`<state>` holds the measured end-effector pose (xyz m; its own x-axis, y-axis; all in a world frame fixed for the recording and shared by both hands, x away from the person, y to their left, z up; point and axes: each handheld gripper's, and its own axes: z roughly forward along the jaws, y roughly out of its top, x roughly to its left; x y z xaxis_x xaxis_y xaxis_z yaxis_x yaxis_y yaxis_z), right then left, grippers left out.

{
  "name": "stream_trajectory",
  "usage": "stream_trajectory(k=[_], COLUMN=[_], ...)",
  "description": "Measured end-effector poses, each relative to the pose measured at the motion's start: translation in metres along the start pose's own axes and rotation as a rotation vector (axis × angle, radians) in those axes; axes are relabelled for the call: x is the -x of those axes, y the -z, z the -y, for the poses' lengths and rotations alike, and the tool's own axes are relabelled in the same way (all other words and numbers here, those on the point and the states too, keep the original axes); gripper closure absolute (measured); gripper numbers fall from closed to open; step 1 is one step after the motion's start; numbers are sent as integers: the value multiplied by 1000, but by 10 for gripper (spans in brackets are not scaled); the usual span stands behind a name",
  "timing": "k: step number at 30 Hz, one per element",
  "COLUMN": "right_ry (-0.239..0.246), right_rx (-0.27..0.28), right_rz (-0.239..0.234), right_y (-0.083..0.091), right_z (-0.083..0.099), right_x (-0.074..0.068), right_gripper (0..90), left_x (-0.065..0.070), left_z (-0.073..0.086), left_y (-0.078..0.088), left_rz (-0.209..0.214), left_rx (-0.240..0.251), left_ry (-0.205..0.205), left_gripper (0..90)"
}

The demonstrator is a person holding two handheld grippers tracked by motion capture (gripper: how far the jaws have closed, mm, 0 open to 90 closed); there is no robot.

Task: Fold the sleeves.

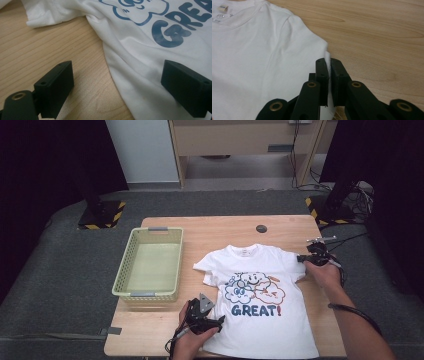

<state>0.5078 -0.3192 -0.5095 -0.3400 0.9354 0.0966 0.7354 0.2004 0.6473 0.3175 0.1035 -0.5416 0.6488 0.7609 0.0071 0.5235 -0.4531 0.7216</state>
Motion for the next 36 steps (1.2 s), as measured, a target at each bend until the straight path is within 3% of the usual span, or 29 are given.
stream_trajectory(k=[4, 8, 13, 17, 25, 30, 36], right_ry=[43, 128, 217, 259, 226, 243, 258], right_rx=[-2, -14, -61, -99, -179, -200, -140], right_rz=[-7, 28, 56, 74, 118, 130, 96], right_y=[13, 24, 28, 22, -3, -15, -15], right_z=[-8, -17, -28, -34, -42, -44, -47], right_x=[-12, -31, -64, -93, -124, -132, -132], right_gripper=[861, 864, 866, 865, 856, 839, 641], left_x=[0, 0, 0, 1, 0, 0, -1], left_z=[-1, -1, -1, -1, 0, 0, 0], left_y=[0, 0, 0, -1, 1, 1, 0], left_rz=[0, -1, -2, -5, -4, -3, -2], left_rx=[-1, -1, -3, 2, -5, -4, -4], left_ry=[0, 1, 1, 9, 4, 3, 3], left_gripper=[110, 109, 110, 111, 113, 113, 112])
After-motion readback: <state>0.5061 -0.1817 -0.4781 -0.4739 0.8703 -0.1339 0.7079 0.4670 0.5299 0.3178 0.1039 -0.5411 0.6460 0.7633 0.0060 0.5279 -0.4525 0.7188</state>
